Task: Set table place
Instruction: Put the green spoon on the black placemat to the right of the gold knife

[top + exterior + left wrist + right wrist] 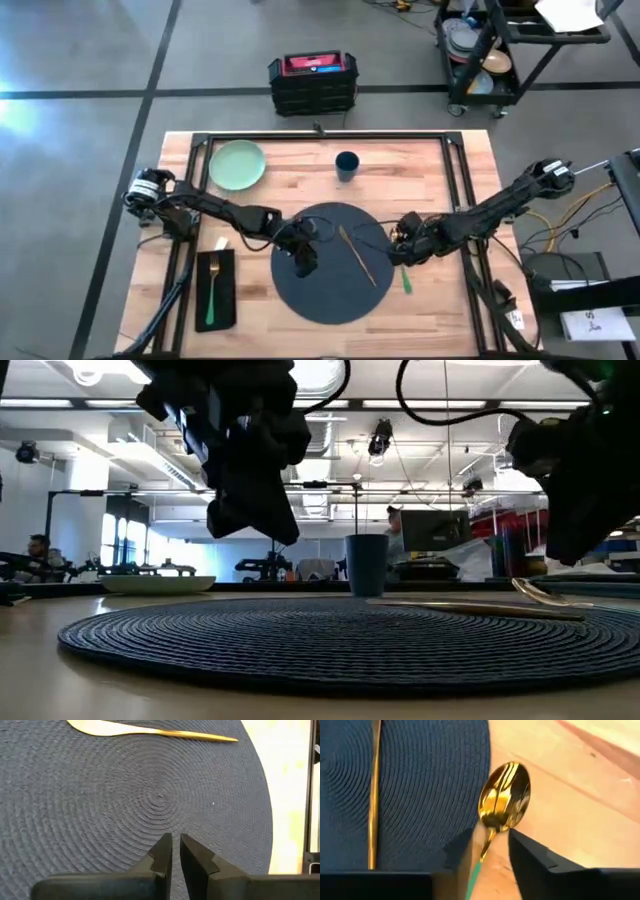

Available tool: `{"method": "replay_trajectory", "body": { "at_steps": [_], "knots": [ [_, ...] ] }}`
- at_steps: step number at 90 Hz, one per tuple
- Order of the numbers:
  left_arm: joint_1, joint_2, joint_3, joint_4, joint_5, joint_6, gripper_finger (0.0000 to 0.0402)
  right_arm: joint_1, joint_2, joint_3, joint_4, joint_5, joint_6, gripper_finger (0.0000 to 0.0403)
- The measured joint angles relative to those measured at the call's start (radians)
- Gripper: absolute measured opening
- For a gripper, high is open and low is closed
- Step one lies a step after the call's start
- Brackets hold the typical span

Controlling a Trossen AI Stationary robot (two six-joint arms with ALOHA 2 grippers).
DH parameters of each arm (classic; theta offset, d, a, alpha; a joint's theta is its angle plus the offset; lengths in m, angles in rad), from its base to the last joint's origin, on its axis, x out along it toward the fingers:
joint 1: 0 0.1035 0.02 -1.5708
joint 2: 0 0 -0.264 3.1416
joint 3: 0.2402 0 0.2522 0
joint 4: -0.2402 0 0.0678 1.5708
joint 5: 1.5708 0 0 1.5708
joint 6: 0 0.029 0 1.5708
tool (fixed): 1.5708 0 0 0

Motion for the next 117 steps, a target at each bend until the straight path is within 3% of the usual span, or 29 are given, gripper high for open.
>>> {"method": "replay_trajectory", "body": {
  "at_steps": [11,21,65,79,96,117],
  "knots": [
    [-0.004,0.000,0.000,-0.002,0.000,0.026,0.0021,0.022,0.000,0.000,0.000,0.000,0.027,0.0179],
    [-0.004,0.000,0.000,-0.017,-0.004,0.085,0.0021,0.021,0.007,-0.003,0.007,-0.001,0.046,0.0195],
    [-0.003,0.000,-0.002,-0.131,-0.009,0.197,0.0022,0.027,0.185,-0.008,0.087,-0.113,0.103,0.0167],
    [-0.003,0.000,-0.002,-0.142,-0.009,0.210,0.0021,0.032,0.204,-0.006,0.081,-0.119,0.139,0.0131],
    [-0.003,0.000,-0.002,-0.143,-0.009,0.226,0.0022,0.048,0.206,-0.007,0.088,-0.110,0.166,0.0015],
    [-0.003,0.000,-0.002,-0.144,-0.008,0.228,0.0021,0.051,0.170,0.036,0.023,-0.088,0.151,0.0003]
  ]
}}
